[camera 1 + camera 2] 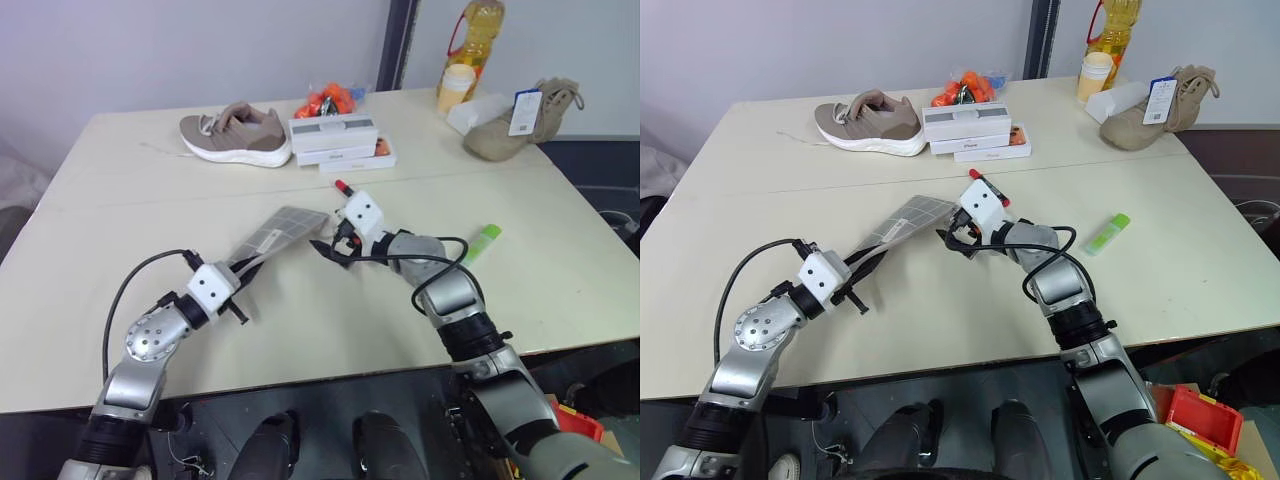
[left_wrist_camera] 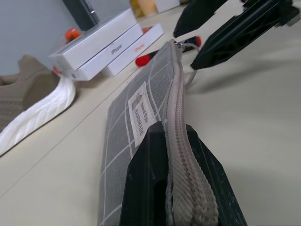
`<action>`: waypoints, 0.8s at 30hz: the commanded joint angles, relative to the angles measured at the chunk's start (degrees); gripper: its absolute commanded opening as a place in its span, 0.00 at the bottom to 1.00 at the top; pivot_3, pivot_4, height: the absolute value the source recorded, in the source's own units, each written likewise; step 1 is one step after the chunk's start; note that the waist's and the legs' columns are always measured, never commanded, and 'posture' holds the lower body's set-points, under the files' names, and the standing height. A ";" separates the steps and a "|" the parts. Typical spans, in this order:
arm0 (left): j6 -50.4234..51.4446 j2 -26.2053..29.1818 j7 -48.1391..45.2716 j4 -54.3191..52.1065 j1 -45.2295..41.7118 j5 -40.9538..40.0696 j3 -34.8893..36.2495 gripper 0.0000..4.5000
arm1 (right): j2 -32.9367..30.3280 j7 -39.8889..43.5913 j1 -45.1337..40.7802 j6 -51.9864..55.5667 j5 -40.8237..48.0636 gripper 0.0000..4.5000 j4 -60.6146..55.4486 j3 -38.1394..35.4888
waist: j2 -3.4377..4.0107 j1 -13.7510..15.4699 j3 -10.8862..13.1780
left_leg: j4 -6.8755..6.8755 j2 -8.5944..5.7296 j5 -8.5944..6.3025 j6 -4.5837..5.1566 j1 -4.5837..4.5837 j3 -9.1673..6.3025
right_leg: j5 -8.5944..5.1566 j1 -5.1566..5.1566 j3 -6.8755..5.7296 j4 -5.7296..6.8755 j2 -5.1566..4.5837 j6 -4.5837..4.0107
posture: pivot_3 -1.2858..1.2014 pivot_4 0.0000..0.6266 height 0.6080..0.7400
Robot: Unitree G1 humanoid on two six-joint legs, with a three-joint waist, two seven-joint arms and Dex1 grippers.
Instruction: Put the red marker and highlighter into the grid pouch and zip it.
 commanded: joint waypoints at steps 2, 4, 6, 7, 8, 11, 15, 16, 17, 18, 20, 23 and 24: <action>-1.00 -0.27 -0.28 -2.06 -0.22 0.57 -0.38 0.00 | 2.59 -2.39 -1.99 2.61 1.07 0.87 1.62 -1.73 | 0.00 -0.10 0.00 | 0.00 0.00 0.00 0.00 0.00 0.00 | 0.00 0.00 0.00 0.00 0.00 0.00 | 0.52 0.24 1.00; -1.01 -0.44 -0.30 -1.97 -0.29 0.74 -0.26 0.00 | 2.92 -3.15 -2.53 3.20 0.78 0.70 2.42 -1.88 | 0.00 -0.06 0.00 | 0.00 0.00 0.00 0.00 0.00 0.00 | 0.00 -0.01 0.00 0.00 0.01 -0.01 | 0.52 0.24 1.00; -1.05 -0.57 -0.24 -1.94 -0.27 0.87 -0.10 0.00 | 3.04 -3.60 -2.69 3.23 0.66 0.45 2.83 -1.97 | 0.00 -0.04 0.00 | -0.01 0.00 0.00 0.00 0.00 0.00 | 0.00 -0.01 0.00 0.00 0.01 -0.01 | 0.52 0.24 1.00; -1.09 -0.60 -0.17 -1.92 -0.25 0.92 -0.04 0.00 | 3.06 -3.79 -2.73 3.20 0.68 0.33 2.99 -2.00 | 0.00 -0.02 0.00 | 0.00 0.00 0.00 0.00 0.00 0.00 | 0.00 -0.01 0.00 0.00 0.01 -0.01 | 0.52 0.24 1.00; -1.08 -0.64 -0.06 -1.93 -0.23 0.96 0.02 0.00 | 3.00 -3.98 -2.72 3.06 0.61 0.20 3.04 -1.96 | 0.00 -0.01 0.00 | 0.00 0.00 0.00 0.00 0.00 0.00 | 0.00 0.00 0.00 0.00 0.00 -0.01 | 0.52 0.24 1.00; -0.97 -0.75 0.26 -1.91 -0.17 1.15 0.10 0.00 | 2.82 -3.89 -2.42 2.39 0.28 0.01 2.26 -1.33 | 0.00 0.00 0.00 | 0.00 0.00 0.00 0.00 0.00 0.00 | 0.00 0.00 0.00 0.00 0.01 0.00 | 0.52 0.24 1.00; -0.71 -1.28 0.75 -1.78 -0.22 1.64 -0.20 0.00 | 2.21 -1.41 -1.29 1.94 -0.42 0.01 -1.33 1.63 | 0.00 -0.01 0.00 | 0.00 0.00 0.00 0.00 0.00 0.00 | 0.00 -0.01 0.00 0.00 0.01 0.00 | 0.52 0.24 1.00; -0.41 -1.65 1.00 -1.86 -0.37 1.86 -0.45 0.00 | 1.86 -0.23 -0.81 1.65 -0.79 0.01 -3.04 3.09 | 0.00 -0.01 0.00 | 0.00 0.00 0.00 0.00 0.00 0.00 | 0.00 -0.01 0.00 0.00 0.01 0.00 | 0.52 0.24 1.00; -0.09 -2.07 1.23 -1.94 -0.62 2.13 -0.72 0.00 | 1.51 0.89 -0.37 1.40 -1.21 0.01 -4.84 4.61 | 0.00 -0.01 0.00 | 0.00 0.00 0.00 0.00 0.00 0.00 | 0.00 -0.01 0.00 0.00 0.01 0.00 | 0.52 0.24 1.00; 0.24 -2.53 1.46 -1.98 -0.92 2.39 -0.99 0.00 | 1.23 2.00 0.02 1.23 -1.54 0.01 -6.67 6.06 | 0.00 -0.05 0.00 | -0.01 0.00 0.00 0.00 0.00 0.00 | 0.00 -0.01 0.00 -0.01 0.01 0.00 | 0.52 0.24 1.00; 1.00 -3.55 1.96 -1.99 -1.68 2.89 -1.58 0.00 | 1.02 3.98 0.77 1.85 -1.79 0.01 -10.66 8.64 | 0.00 -0.03 0.00 | -0.01 0.00 0.00 0.00 0.00 0.00 | 0.00 -0.01 0.00 -0.01 0.01 0.00 | 0.52 0.24 1.00; 1.94 -4.84 2.66 -1.81 -2.89 3.61 -2.31 0.00 | 0.66 5.91 1.25 2.65 -2.69 0.01 -14.72 11.78 | -0.01 0.03 0.00 | 0.01 0.00 0.00 0.00 0.00 -0.01 | 0.00 0.00 -0.01 -0.01 0.01 0.00 | 0.52 0.24 1.00; 2.30 -5.26 2.93 -1.72 -3.31 3.79 -2.52 0.00 | 0.38 6.65 1.32 2.71 -3.14 0.01 -15.83 13.04 | -0.01 0.05 -0.01 | 0.02 0.00 0.00 0.00 0.00 -0.01 | 0.00 0.01 -0.01 -0.01 0.01 0.00 | 0.52 0.24 1.00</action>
